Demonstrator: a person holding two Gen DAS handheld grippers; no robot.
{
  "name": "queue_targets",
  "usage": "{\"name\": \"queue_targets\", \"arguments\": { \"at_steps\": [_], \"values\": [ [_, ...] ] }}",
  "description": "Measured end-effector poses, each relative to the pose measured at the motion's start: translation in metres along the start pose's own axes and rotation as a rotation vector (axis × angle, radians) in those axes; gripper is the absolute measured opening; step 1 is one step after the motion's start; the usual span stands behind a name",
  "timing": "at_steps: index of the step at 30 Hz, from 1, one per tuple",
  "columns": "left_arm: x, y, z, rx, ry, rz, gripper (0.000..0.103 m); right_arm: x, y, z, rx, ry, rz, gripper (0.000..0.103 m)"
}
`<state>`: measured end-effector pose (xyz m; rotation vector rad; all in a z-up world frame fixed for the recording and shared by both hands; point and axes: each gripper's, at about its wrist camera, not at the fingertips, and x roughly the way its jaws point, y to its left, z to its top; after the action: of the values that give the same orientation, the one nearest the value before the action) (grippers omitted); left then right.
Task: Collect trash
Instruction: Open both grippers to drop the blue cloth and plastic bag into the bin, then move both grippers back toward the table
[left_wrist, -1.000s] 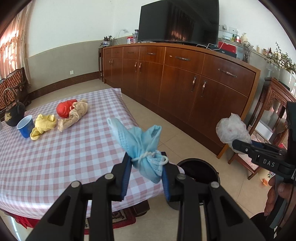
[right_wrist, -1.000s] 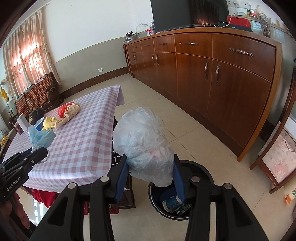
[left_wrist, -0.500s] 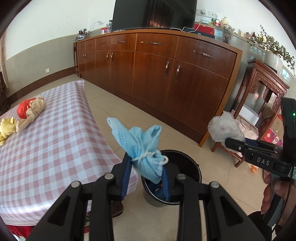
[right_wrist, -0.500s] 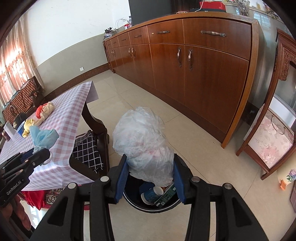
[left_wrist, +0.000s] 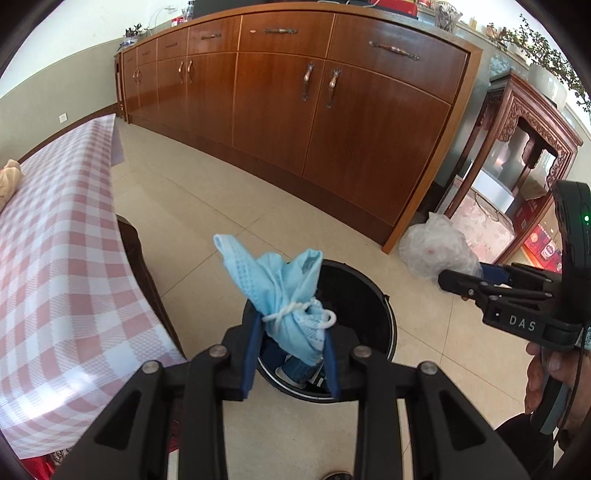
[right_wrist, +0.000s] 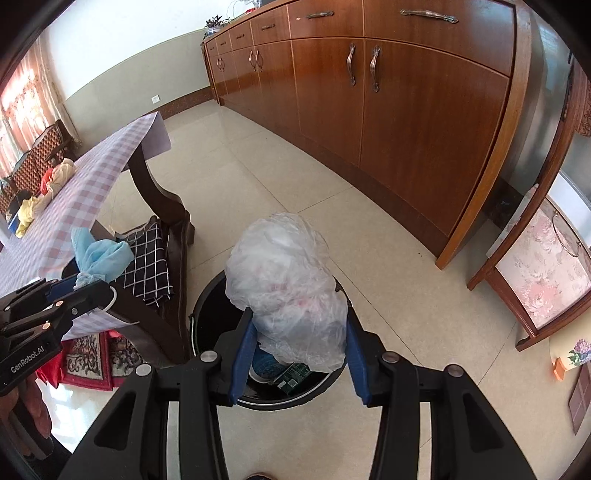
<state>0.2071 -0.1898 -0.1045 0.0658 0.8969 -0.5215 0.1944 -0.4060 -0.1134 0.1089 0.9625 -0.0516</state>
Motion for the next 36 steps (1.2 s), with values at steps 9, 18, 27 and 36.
{"name": "queue_targets", "arguments": {
  "at_steps": [9,18,27,36],
  "values": [
    [0.061,-0.009,-0.008,0.009,0.132,-0.042,0.031,0.061,-0.004,-0.007,-0.127,0.128,0.057,0.047],
    [0.108,-0.013,-0.020,0.013,0.199,-0.030,0.081,0.128,-0.024,-0.031,-0.134,0.232,-0.024,0.098],
    [0.110,-0.016,-0.021,0.037,0.197,-0.007,0.085,0.117,-0.048,-0.032,-0.035,0.207,-0.075,0.103],
    [0.078,-0.027,-0.008,0.072,0.127,-0.014,0.091,0.069,-0.062,-0.025,0.063,0.094,-0.124,0.103]
  ]
}}
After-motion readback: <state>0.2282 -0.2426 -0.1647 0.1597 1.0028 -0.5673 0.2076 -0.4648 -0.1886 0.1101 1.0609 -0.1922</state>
